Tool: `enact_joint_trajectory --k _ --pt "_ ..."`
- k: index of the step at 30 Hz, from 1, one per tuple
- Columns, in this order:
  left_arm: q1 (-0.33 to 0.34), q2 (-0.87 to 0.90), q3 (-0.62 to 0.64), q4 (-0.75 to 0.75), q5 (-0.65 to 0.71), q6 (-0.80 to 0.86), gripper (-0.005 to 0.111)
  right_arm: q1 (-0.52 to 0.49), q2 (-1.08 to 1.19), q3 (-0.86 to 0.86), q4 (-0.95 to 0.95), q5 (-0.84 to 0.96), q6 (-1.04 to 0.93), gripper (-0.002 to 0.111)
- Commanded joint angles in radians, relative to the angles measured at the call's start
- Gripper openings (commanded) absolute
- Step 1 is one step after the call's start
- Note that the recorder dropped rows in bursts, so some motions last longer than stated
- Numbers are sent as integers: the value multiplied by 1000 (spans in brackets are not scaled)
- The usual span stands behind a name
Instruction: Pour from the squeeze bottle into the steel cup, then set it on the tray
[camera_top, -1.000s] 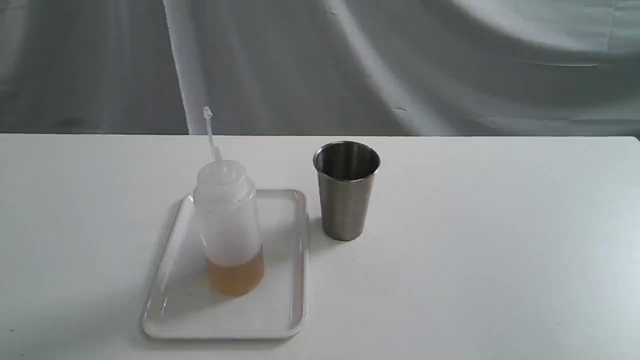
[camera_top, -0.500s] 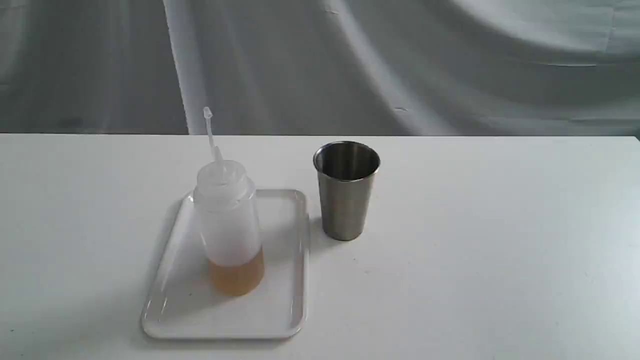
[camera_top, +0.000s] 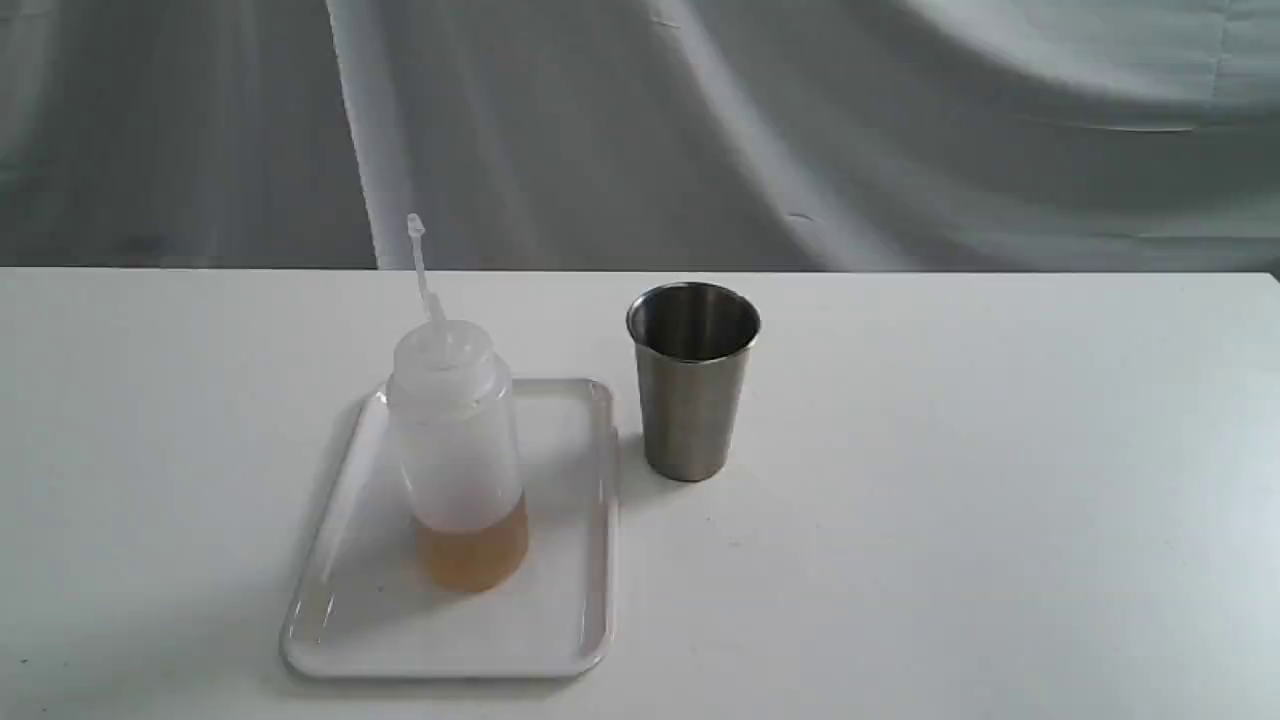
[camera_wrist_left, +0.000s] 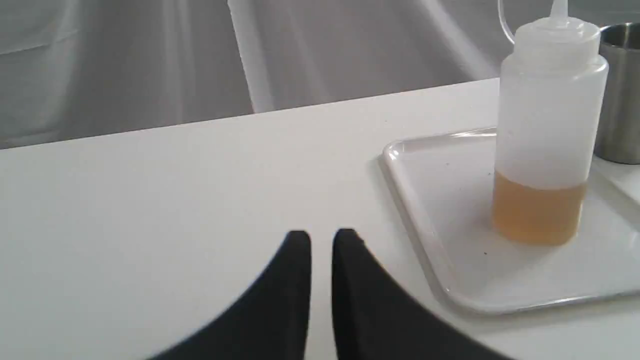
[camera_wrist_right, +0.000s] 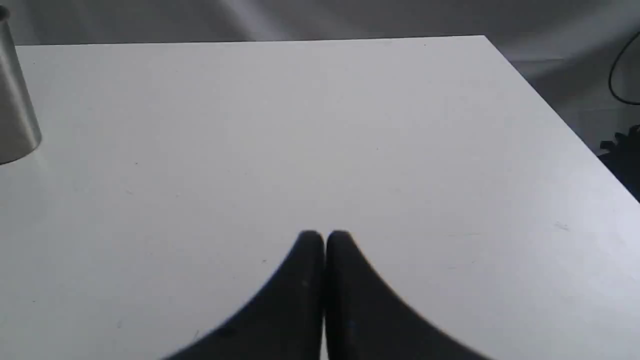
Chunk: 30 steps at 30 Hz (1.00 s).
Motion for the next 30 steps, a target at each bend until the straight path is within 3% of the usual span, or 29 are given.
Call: enact_joint_trajectory --k 1,30 --pt "-3 -5 4 1 -7 -2 8 -7 -4 4 -10 0 -2 0" --pt "-3 -5 4 1 -7 -2 8 -7 -4 4 4 0 1 0"
